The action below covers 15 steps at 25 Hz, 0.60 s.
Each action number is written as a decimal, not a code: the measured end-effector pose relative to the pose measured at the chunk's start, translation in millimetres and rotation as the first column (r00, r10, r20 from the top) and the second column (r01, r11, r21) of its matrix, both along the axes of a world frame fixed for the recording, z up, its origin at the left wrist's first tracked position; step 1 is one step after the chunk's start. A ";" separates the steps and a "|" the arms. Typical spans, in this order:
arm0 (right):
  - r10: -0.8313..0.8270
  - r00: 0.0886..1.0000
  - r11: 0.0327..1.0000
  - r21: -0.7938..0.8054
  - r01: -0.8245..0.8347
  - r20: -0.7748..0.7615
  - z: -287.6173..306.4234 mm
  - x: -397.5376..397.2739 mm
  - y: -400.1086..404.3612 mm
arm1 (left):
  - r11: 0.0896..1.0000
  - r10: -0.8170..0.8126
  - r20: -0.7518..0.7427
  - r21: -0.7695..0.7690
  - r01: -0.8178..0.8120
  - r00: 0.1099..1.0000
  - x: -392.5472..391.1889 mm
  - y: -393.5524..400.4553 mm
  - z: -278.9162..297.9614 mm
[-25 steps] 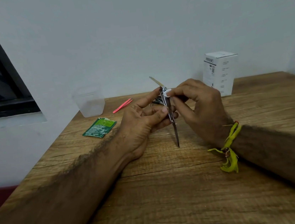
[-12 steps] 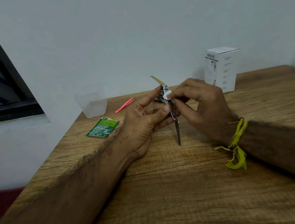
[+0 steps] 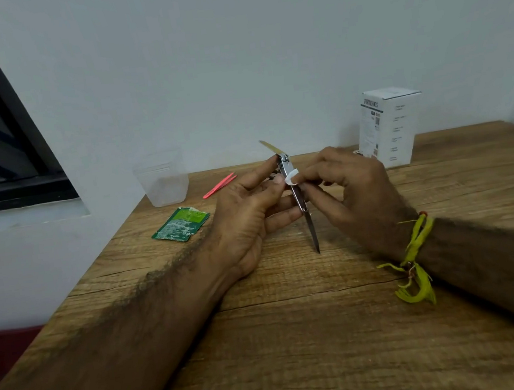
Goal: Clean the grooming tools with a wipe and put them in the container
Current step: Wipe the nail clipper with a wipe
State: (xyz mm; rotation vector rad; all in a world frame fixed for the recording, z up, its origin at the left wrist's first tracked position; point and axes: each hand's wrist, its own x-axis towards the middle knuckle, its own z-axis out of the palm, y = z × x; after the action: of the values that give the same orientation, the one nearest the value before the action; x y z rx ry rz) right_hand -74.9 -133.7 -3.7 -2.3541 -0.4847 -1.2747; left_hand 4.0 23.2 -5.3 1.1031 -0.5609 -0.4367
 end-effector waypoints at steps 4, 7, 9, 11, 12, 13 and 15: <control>0.011 1.000 1.000 0.005 -0.011 -0.027 1.6 -1.8 2.4 | 0.999 0.050 -0.029 0.021 -0.049 0.998 -0.5 -0.2 2.0; 0.008 0.999 0.999 -0.043 -0.010 -0.044 0.9 -2.2 4.0 | 0.996 0.085 -0.042 0.004 -0.085 0.995 -0.5 0.6 2.7; 0.013 0.998 0.998 -0.066 -0.017 -0.054 0.8 -1.8 5.5 | 0.995 0.102 -0.037 -0.001 -0.102 0.994 -0.2 1.6 2.1; 0.023 0.998 0.998 -0.061 -0.027 -0.059 1.3 -2.6 4.8 | 0.994 0.112 -0.027 0.004 -0.112 0.993 0.0 1.6 2.0; 0.025 0.998 0.996 -0.085 -0.031 -0.065 0.8 -3.4 5.1 | 0.993 0.116 -0.022 0.005 -0.116 0.993 -0.2 1.1 1.9; 0.024 0.997 0.992 -0.119 -0.033 -0.077 0.1 -4.5 5.5 | 0.993 0.121 -0.019 0.007 -0.121 0.992 -0.5 0.4 1.8; 0.014 0.996 0.988 -0.152 -0.028 -0.091 0.8 -4.0 6.6 | 0.990 0.137 -0.017 0.016 -0.137 0.990 -0.2 0.2 2.1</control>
State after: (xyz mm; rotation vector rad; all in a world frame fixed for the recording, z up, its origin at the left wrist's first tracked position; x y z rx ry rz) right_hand -78.9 -127.1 -2.9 -2.5131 -0.5964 -1.1529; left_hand 3.8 23.4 -3.2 1.1433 -0.4629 -0.3315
